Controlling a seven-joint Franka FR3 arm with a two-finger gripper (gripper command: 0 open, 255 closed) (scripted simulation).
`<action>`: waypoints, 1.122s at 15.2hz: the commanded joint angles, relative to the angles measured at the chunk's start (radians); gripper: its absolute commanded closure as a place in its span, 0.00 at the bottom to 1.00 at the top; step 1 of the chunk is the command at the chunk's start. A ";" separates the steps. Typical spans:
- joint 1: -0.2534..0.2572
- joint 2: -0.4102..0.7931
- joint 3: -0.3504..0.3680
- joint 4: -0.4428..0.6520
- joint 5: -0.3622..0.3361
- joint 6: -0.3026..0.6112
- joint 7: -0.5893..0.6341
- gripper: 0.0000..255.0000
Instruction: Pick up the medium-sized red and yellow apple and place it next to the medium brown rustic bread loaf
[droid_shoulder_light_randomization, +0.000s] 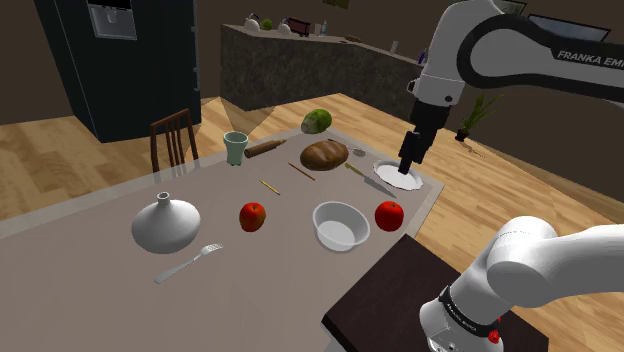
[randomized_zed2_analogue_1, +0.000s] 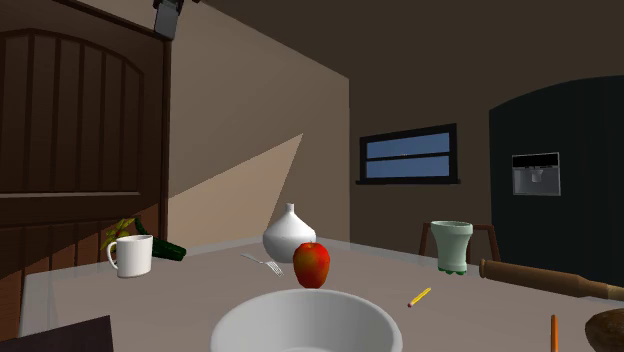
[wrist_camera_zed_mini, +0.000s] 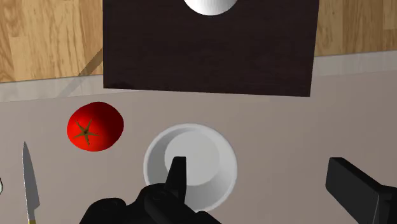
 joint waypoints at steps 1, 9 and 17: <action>0.000 0.000 0.000 0.000 0.000 0.000 0.000 0.00; 0.023 0.259 0.043 0.025 0.030 0.250 0.004 0.00; 0.042 0.552 0.085 0.137 0.033 0.446 0.013 0.00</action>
